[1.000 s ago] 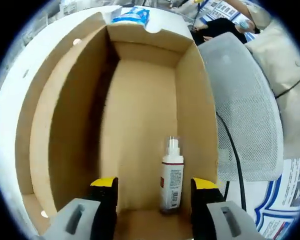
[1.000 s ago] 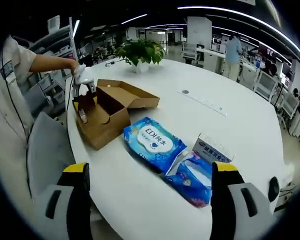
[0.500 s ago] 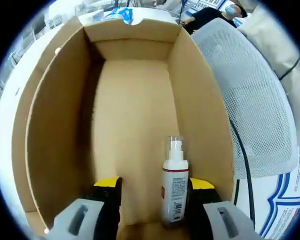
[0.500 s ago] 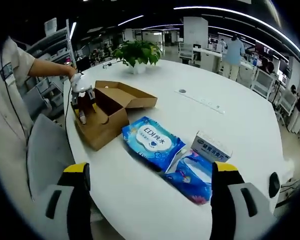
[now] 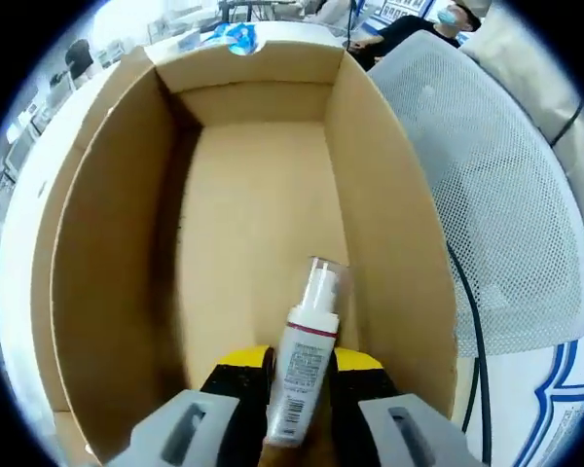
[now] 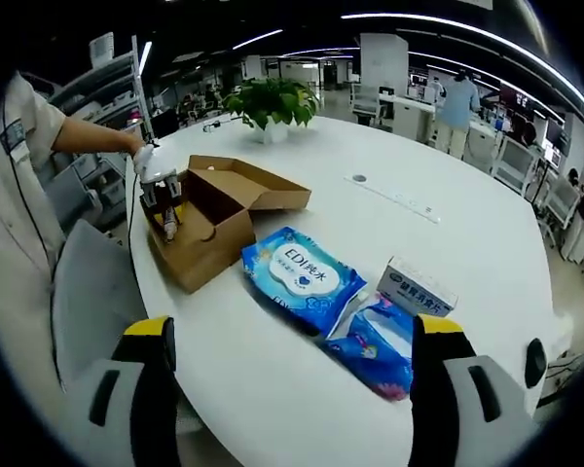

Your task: Operate the shoe box by opening the lid, removing the specified soft item, and placing it in the target area until the item is outside and the box remains undamaged.

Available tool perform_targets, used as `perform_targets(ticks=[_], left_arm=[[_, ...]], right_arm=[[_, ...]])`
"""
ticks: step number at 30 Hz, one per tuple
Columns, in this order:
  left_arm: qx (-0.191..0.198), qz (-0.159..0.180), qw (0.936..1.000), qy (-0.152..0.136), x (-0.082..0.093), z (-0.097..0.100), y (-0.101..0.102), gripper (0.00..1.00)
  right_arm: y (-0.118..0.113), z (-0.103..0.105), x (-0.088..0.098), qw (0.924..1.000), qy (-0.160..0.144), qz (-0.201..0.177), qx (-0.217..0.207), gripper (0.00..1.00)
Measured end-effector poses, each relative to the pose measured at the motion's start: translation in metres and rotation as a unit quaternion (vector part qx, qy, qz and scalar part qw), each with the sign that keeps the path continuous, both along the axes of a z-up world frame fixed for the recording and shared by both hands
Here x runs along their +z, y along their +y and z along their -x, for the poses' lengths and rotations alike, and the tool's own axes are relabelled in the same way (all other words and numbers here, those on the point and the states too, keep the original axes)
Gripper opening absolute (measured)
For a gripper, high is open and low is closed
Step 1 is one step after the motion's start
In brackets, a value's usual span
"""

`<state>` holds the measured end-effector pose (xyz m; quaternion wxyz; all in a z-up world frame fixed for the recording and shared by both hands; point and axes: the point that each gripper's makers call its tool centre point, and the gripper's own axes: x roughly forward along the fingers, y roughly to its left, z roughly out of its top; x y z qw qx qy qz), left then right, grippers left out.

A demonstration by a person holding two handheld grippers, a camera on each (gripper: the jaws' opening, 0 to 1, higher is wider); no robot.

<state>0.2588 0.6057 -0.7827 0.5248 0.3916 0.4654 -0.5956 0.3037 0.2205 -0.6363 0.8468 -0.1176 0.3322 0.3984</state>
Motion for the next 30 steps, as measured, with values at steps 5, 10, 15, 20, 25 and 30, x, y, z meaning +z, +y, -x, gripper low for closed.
perform_targets(ticks=[5, 10, 15, 20, 25, 30], left_arm=[[0.013, 0.006, 0.9999, -0.008, 0.001, -0.003, -0.006, 0.20], [0.022, 0.009, 0.9996, -0.018, 0.002, -0.008, -0.007, 0.19], [0.035, 0.020, 0.9989, -0.022, 0.008, -0.011, -0.012, 0.19], [0.032, 0.038, 0.9978, -0.043, 0.020, -0.016, -0.024, 0.19], [0.063, 0.056, 0.9952, -0.050, 0.034, -0.024, -0.037, 0.19], [0.098, 0.075, 0.9915, -0.041, 0.044, -0.027, -0.049, 0.19]], right_arm=[[0.003, 0.002, 0.001, 1.0000, -0.004, -0.001, 0.006, 0.96], [0.007, 0.002, 0.007, 0.9997, -0.014, -0.014, 0.013, 0.96], [0.015, 0.004, 0.013, 0.9990, -0.025, -0.027, 0.026, 0.91], [0.026, 0.006, 0.018, 0.9977, -0.038, -0.037, 0.042, 0.86], [0.034, 0.008, 0.019, 0.9967, -0.042, -0.038, 0.059, 0.72], [0.046, 0.010, 0.018, 0.9948, -0.053, -0.033, 0.081, 0.66]])
